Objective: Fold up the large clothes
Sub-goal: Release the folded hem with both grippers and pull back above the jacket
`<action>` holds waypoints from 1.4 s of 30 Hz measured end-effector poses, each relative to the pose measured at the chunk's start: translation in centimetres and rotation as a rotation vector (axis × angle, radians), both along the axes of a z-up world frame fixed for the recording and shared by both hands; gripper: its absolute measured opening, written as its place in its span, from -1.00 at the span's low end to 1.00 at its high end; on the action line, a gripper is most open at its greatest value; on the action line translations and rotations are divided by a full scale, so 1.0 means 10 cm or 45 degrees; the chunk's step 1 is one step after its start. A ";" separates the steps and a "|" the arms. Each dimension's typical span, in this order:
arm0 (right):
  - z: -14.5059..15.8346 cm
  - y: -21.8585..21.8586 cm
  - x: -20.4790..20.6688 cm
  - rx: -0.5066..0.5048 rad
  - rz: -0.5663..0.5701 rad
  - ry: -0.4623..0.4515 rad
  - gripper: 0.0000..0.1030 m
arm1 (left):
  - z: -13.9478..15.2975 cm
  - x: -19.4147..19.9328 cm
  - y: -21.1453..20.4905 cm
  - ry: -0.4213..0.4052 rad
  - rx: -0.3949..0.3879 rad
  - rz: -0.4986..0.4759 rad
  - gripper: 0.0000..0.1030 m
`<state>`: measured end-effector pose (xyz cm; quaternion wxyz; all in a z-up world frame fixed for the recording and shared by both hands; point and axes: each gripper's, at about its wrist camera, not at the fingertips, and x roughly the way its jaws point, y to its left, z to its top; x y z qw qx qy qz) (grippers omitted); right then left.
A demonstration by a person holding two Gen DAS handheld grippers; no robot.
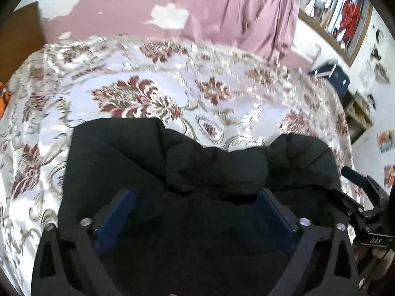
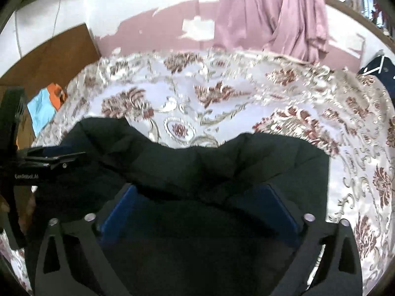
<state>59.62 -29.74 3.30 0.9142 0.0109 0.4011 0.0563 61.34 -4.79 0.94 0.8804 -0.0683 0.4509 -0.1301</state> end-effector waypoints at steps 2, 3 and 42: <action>0.10 0.02 -0.13 -0.008 0.007 -0.043 0.96 | 0.08 -0.15 0.02 -0.045 -0.007 0.021 1.00; 0.11 0.05 -0.16 -0.016 0.007 -0.060 0.96 | 0.13 -0.24 0.02 -0.072 0.000 0.032 1.00; 1.00 0.24 -2.84 -0.034 -0.023 -0.626 0.96 | 0.95 -3.25 0.36 -0.723 0.119 0.110 1.00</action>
